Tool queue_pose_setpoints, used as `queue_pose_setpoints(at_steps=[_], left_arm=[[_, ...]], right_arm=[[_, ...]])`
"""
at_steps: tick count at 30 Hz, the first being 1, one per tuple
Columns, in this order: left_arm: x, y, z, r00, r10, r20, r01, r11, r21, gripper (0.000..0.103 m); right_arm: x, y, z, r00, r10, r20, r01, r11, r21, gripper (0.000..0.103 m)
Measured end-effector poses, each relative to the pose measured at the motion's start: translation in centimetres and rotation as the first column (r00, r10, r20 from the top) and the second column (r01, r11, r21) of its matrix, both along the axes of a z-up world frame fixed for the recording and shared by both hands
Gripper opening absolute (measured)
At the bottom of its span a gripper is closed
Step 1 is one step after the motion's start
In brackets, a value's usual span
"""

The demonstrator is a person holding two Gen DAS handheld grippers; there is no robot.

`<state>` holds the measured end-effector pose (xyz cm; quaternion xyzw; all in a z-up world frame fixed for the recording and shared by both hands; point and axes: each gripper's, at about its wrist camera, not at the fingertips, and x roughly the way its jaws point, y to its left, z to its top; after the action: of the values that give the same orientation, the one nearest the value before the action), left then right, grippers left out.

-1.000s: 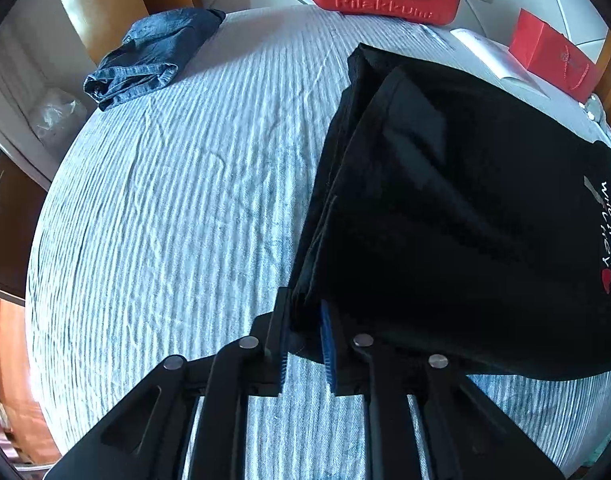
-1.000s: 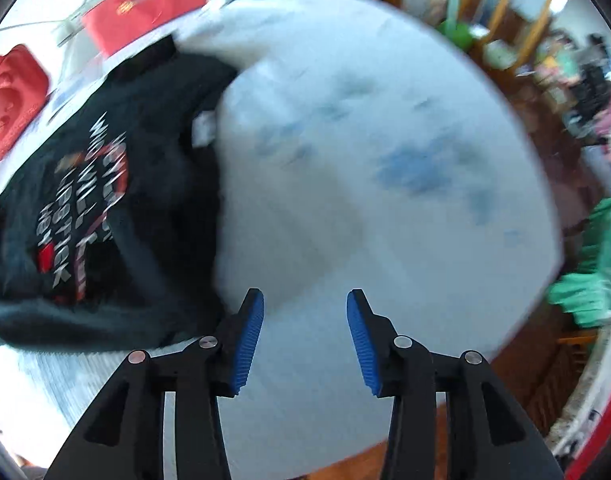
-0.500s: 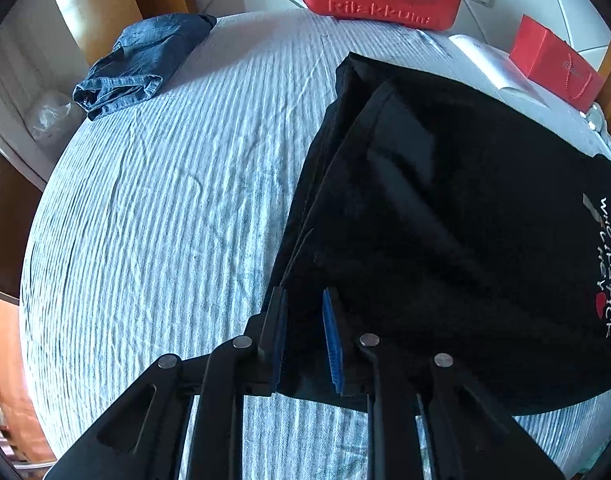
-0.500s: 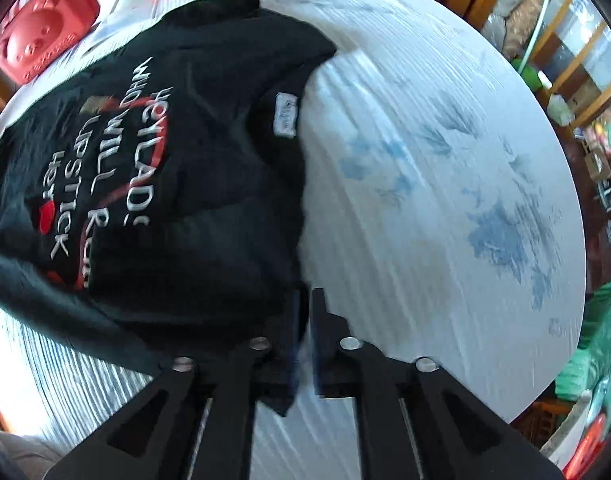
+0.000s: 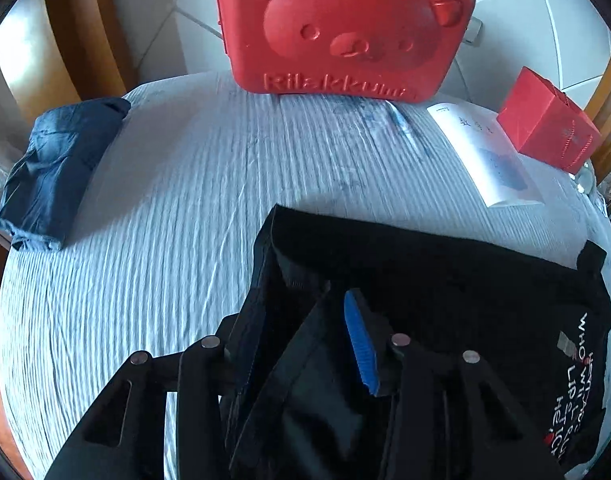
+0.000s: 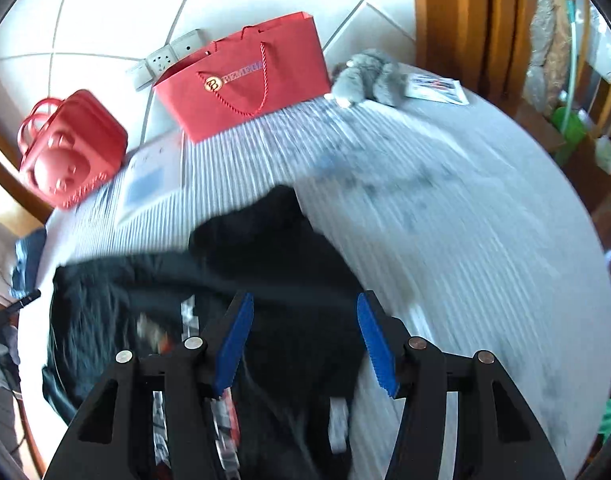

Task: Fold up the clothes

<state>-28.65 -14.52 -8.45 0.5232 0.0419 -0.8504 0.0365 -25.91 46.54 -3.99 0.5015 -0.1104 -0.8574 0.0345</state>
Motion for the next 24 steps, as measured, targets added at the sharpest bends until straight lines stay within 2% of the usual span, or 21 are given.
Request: queue_pose_setpoints(at_steps=[5,8,14,15,16,17,18,21,22,24], left_arm=[[-4.0,-0.1,-2.2,0.999,-0.027,0.045,0.028,0.999,-0.026,0.043],[-5.3,-0.2,-3.3,0.997,-0.036,0.062,0.037,0.999,-0.022,0.043],[-6.7,0.1,-4.9,0.994,-0.051,0.097,0.053,0.998,-0.018,0.043],[-6.8,0.4,-4.9,0.994,-0.057,0.096,0.061,0.998,-0.032,0.042],[-6.8,0.7,-4.8,0.993,-0.064,0.094,0.068,0.997,-0.046,0.032],[-6.8,1.0,-4.7,0.993,-0.071,0.092,0.076,0.995,-0.057,0.015],[-6.7,1.2,-4.3,0.994,-0.077,0.082,0.082,0.995,-0.063,0.002],[-5.5,1.1,-1.9,0.998,-0.063,0.002,0.063,0.993,-0.096,0.001],[-4.8,0.9,-0.8,0.998,-0.051,-0.037,0.047,0.993,-0.104,0.001],[-2.8,0.3,1.6,0.991,-0.033,-0.128,0.021,0.995,-0.098,0.001]], right_arm=[[-6.8,-1.4,-2.4,0.998,0.036,0.05,-0.036,0.999,-0.001,0.055],[-10.3,-1.7,-3.7,0.996,0.044,0.084,-0.042,0.999,-0.027,0.059],[-14.8,-2.7,-6.6,0.979,0.072,0.19,-0.07,0.997,-0.019,0.059],[-15.0,-3.0,-7.3,0.973,0.082,0.217,-0.079,0.997,-0.02,0.039],[-15.1,-3.5,-8.0,0.967,0.096,0.236,-0.098,0.995,-0.004,0.019],[-14.9,-4.2,-8.2,0.966,0.11,0.235,-0.121,0.992,0.032,0.002],[-14.5,-4.9,-7.8,0.97,0.125,0.207,-0.144,0.986,0.08,0.002],[-12.2,-5.7,-4.1,0.985,0.168,0.032,-0.17,0.976,0.135,0.002],[-10.8,-5.6,-2.5,0.982,0.185,-0.041,-0.178,0.975,0.131,0.002],[-6.5,-5.0,0.6,0.955,0.239,-0.175,-0.217,0.967,0.132,0.002]])
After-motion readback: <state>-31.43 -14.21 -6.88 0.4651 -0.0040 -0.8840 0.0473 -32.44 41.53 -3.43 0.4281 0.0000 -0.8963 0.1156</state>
